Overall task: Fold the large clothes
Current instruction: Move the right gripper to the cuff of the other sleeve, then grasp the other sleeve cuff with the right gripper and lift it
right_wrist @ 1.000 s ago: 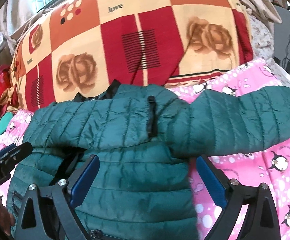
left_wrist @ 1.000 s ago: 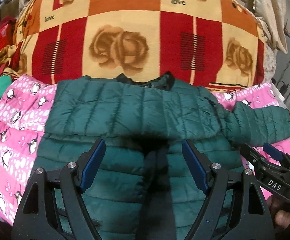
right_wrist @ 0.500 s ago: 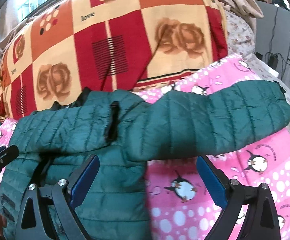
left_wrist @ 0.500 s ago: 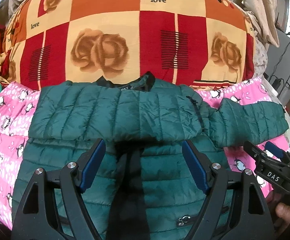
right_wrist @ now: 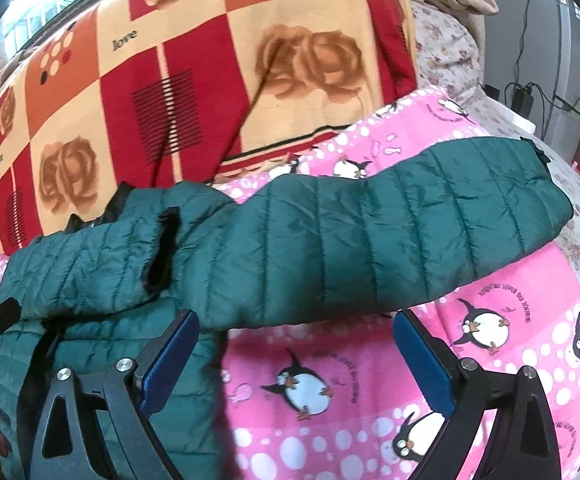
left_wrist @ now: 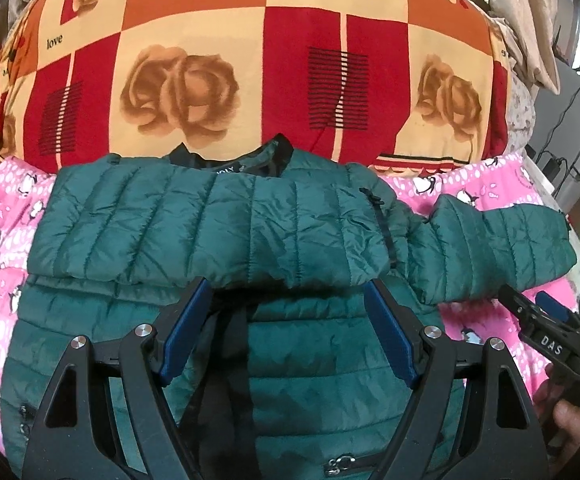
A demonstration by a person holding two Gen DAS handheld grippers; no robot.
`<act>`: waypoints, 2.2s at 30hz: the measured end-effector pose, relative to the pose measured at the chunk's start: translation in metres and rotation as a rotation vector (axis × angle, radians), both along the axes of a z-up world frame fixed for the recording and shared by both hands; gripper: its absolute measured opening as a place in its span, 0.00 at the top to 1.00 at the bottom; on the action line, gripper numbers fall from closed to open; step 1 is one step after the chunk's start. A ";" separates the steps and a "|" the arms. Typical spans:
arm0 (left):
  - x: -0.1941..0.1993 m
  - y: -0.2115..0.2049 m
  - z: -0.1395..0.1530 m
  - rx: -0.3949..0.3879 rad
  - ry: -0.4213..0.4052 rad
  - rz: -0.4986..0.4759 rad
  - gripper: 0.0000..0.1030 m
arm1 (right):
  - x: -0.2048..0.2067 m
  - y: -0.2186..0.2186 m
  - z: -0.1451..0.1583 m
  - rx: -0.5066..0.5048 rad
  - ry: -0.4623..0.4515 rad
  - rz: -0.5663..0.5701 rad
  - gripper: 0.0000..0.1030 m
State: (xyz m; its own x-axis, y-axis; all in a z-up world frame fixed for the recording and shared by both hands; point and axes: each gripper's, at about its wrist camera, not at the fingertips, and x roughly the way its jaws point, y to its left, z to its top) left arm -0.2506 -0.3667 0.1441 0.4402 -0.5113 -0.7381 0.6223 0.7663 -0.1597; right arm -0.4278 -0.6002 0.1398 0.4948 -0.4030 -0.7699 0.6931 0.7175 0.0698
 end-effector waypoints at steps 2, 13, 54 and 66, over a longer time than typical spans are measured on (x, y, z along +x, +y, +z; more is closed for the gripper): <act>0.000 -0.002 -0.002 0.004 -0.001 -0.007 0.23 | -0.002 -0.010 -0.001 -0.004 0.007 -0.016 0.06; 0.008 0.004 -0.020 0.014 0.054 0.005 0.23 | -0.034 -0.089 -0.004 -0.020 0.040 -0.205 0.06; 0.030 0.015 -0.042 0.042 0.107 0.035 0.23 | -0.054 -0.196 -0.019 0.014 -0.026 -0.492 0.06; 0.030 0.020 -0.043 0.038 0.115 0.044 0.23 | -0.066 -0.192 -0.010 -0.009 -0.171 -0.305 0.79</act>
State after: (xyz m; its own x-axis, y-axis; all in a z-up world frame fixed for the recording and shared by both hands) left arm -0.2207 -0.3470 0.1011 0.3725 -0.4642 -0.8036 0.5674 0.7991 -0.1986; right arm -0.4938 -0.7921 0.1295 0.4721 -0.5584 -0.6821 0.8545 0.4801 0.1984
